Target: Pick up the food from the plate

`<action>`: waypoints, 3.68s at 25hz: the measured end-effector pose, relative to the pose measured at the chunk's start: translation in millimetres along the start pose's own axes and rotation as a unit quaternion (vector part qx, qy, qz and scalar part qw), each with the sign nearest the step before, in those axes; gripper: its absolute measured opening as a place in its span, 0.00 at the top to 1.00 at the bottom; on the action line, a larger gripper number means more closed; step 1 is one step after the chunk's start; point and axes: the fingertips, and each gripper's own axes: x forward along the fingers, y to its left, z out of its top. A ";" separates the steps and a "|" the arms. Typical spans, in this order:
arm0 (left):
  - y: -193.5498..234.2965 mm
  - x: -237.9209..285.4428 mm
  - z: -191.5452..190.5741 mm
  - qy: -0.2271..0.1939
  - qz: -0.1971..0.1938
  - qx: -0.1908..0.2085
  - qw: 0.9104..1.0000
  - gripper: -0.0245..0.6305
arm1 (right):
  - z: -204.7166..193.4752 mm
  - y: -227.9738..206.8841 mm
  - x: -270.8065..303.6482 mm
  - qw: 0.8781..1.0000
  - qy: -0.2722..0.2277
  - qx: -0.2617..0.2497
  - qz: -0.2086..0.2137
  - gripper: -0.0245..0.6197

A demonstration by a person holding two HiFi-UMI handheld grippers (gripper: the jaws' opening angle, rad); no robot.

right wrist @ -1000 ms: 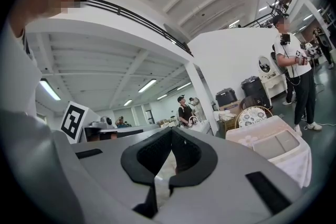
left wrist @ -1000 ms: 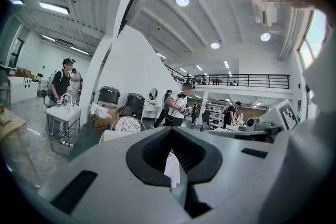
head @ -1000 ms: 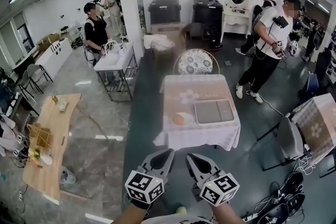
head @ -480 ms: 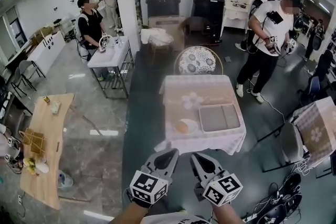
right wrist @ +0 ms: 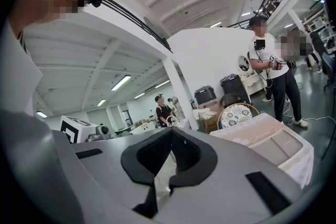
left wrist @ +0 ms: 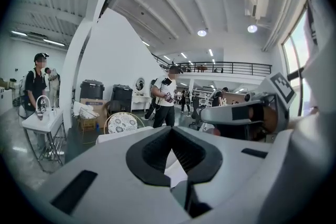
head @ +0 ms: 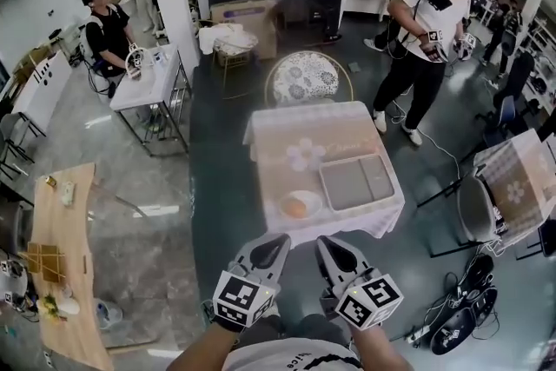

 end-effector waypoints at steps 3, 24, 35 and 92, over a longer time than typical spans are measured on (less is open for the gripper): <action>12.4 14.8 -3.8 0.009 -0.007 0.006 1.000 0.96 | 1.3 -11.5 8.1 1.000 0.000 0.004 -0.013 0.94; 80.0 149.4 -24.4 0.079 0.018 0.016 0.997 0.96 | 3.6 -140.9 124.7 0.996 0.075 0.032 0.035 0.94; 125.5 173.4 -94.9 0.099 0.048 -0.020 0.994 0.96 | -92.7 -172.0 152.5 0.991 0.131 0.026 0.019 0.94; 146.7 182.3 -138.7 0.095 0.085 -0.047 0.991 0.96 | -196.6 -211.4 181.1 0.959 0.275 0.025 0.068 0.51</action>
